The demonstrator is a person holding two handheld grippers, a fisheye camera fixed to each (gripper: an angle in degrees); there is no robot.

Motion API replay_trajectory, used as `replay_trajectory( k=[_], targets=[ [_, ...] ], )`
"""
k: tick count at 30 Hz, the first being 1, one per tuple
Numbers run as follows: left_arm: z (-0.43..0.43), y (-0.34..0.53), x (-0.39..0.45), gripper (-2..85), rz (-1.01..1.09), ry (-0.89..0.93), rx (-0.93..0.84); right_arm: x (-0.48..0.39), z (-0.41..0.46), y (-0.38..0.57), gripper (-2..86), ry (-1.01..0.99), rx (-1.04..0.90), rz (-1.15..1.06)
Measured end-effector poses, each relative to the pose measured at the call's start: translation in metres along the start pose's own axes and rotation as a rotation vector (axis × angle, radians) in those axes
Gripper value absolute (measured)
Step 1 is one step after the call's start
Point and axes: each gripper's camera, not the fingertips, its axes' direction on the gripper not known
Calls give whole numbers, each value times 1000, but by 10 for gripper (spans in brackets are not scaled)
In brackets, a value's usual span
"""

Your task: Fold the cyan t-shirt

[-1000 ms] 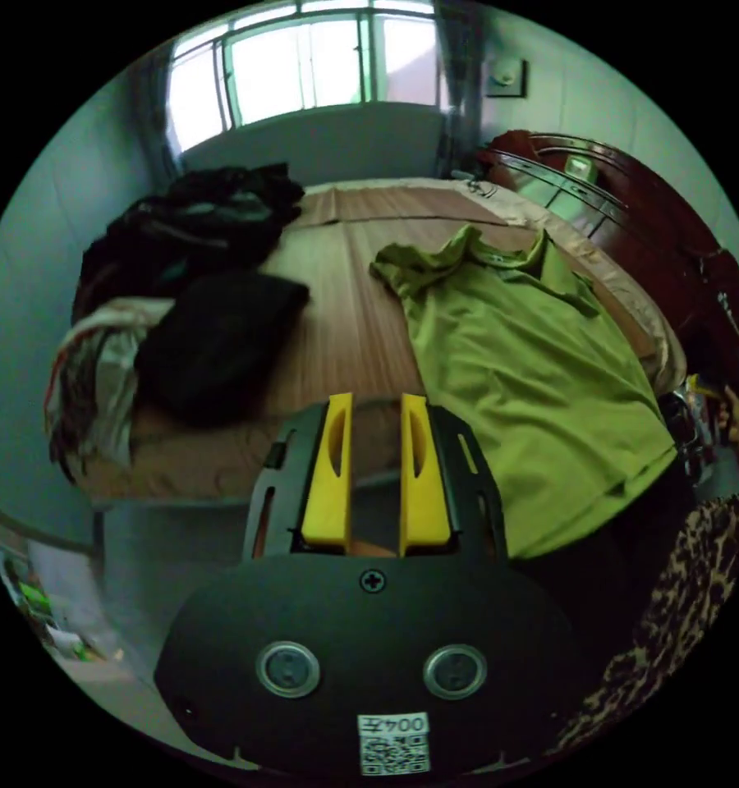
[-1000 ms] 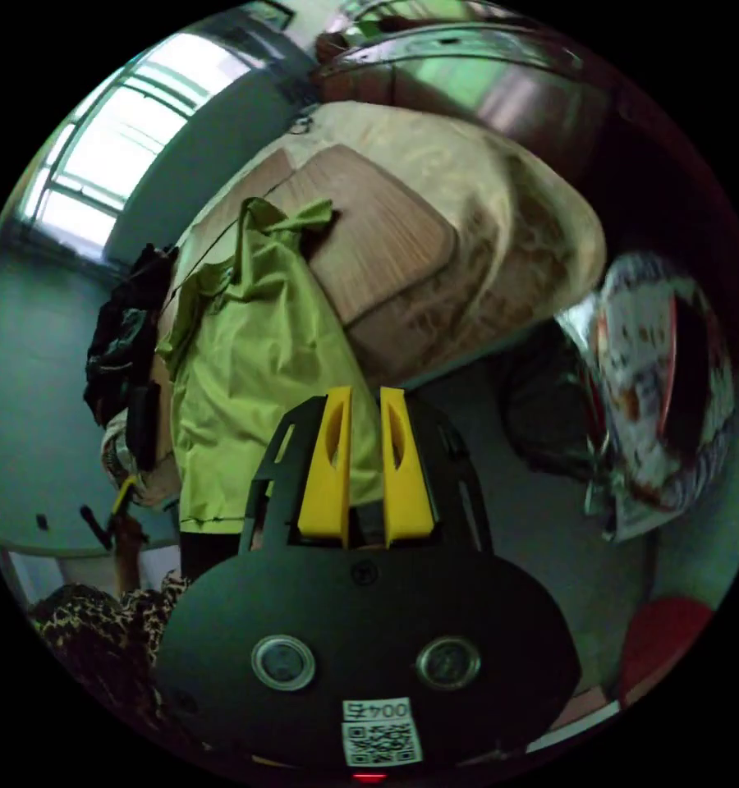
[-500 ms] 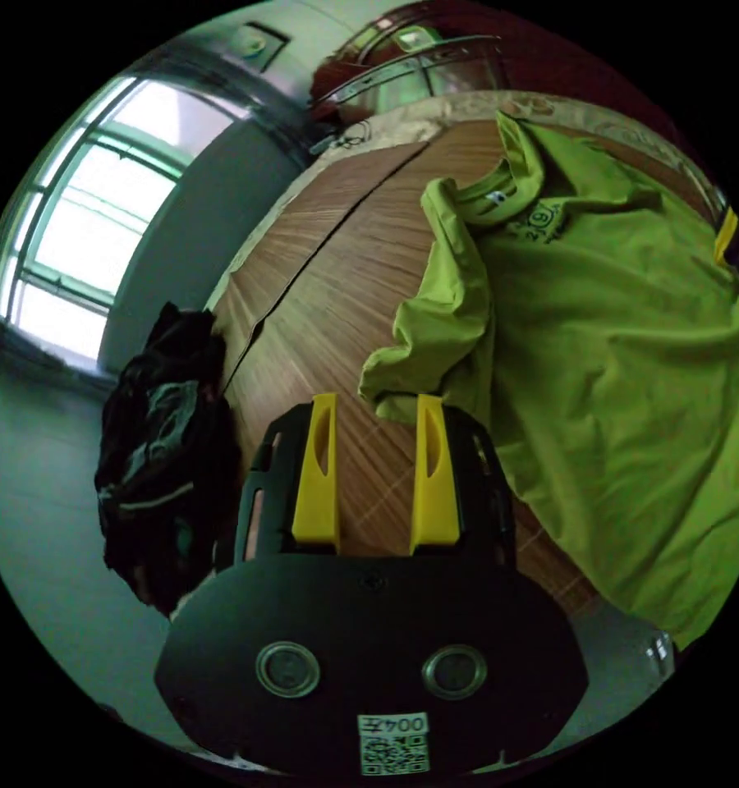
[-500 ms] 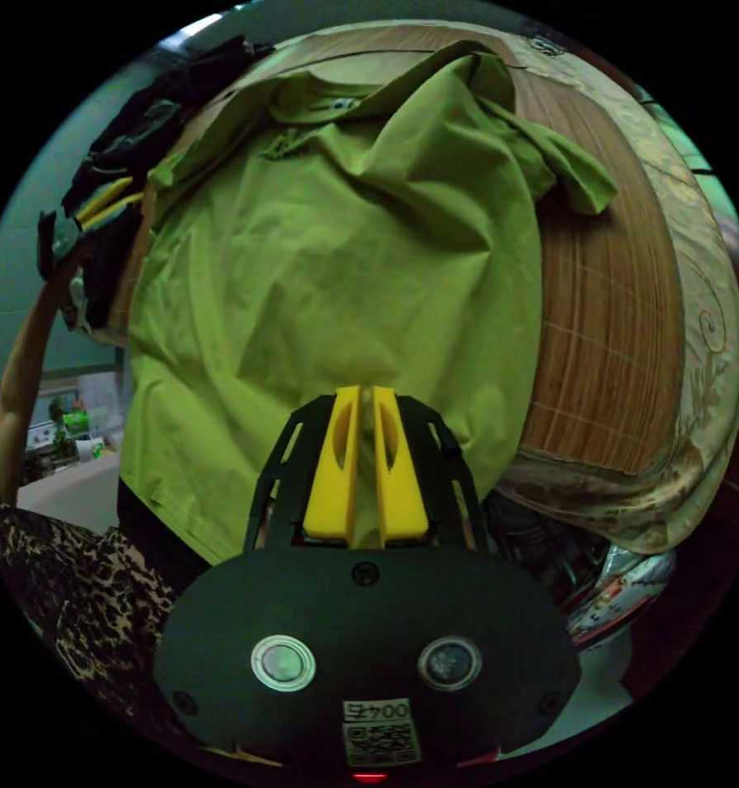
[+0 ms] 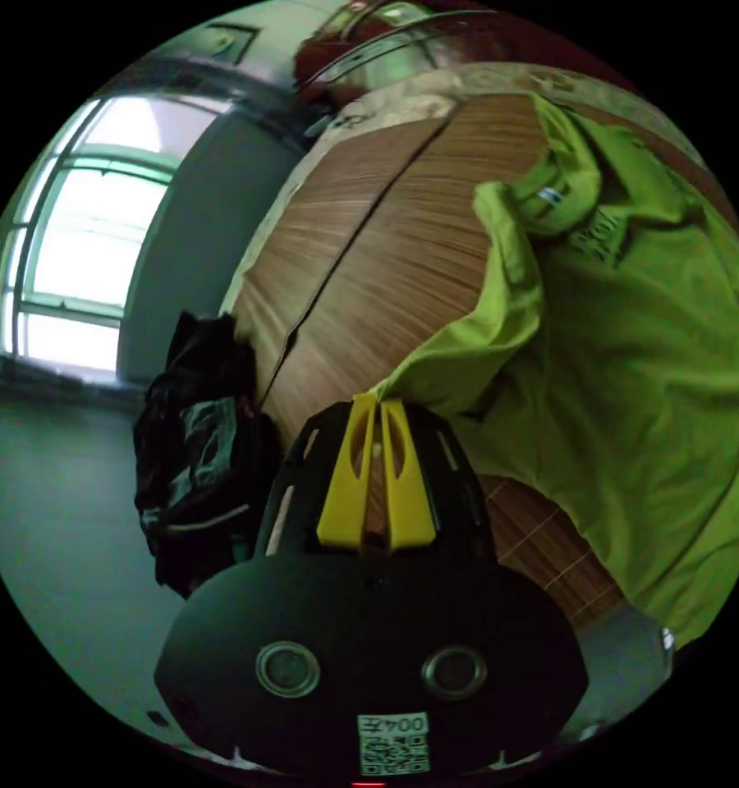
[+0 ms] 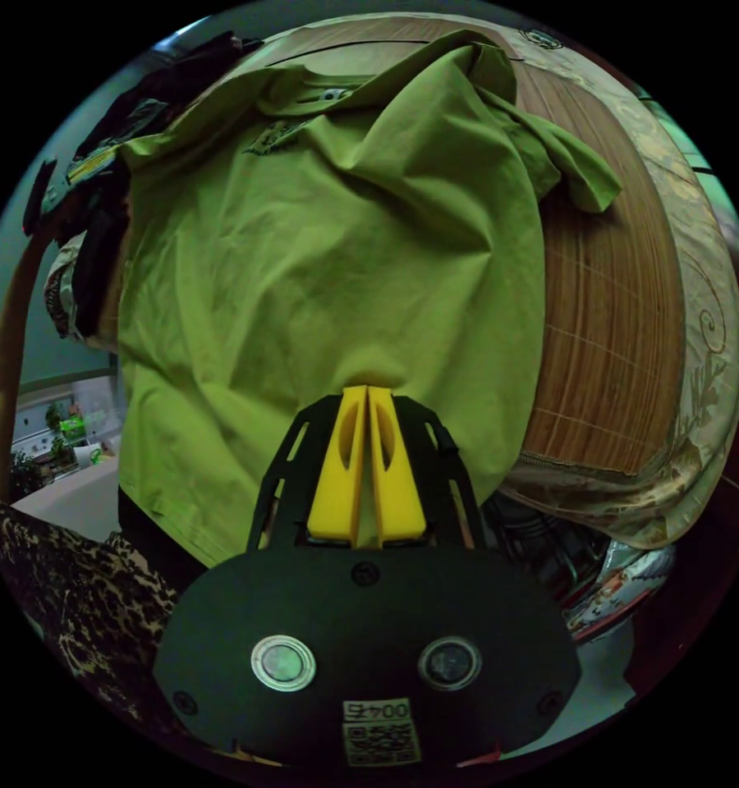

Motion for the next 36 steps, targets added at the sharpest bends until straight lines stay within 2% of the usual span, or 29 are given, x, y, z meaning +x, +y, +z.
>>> replay_trajectory(
  k=[5, 8, 11, 13, 17, 21, 25, 28, 31, 32, 36],
  targets=[
    [73, -18, -53, 11, -250, 225, -327, -18, -26, -11, -7, -32, 20, 26],
    [125, -11, -55, 15, -368, 350, -433, -29, -41, -18, -7, -64, 27, 34],
    [146, 7, -69, 23, -608, 507, -337, -41, -57, -26, -7, -68, 26, 35],
    [151, 20, -78, 31, -718, 538, -280, -53, -69, -33, -7, -44, 23, 24],
    [139, 42, -88, 48, -809, 470, -171, -74, -87, -42, -7, 12, 22, 4],
    [100, 41, -63, 27, -724, 418, 57, -109, -105, -51, -7, 172, 19, -57],
    [55, 14, 34, 14, -387, 284, 242, -153, -113, -58, -8, 433, 2, -171],
    [53, -5, 110, 11, -185, 256, 233, -176, -115, -59, -8, 589, 14, -235],
    [76, -19, 159, 10, -134, 329, 130, -186, -123, -60, -8, 657, 29, -282],
    [88, -23, 174, 10, -122, 324, 69, -186, -126, -60, -8, 658, 30, -291],
    [88, -30, 208, 9, -76, 172, 90, -180, -154, -69, -8, 576, -7, -348]
  ],
)
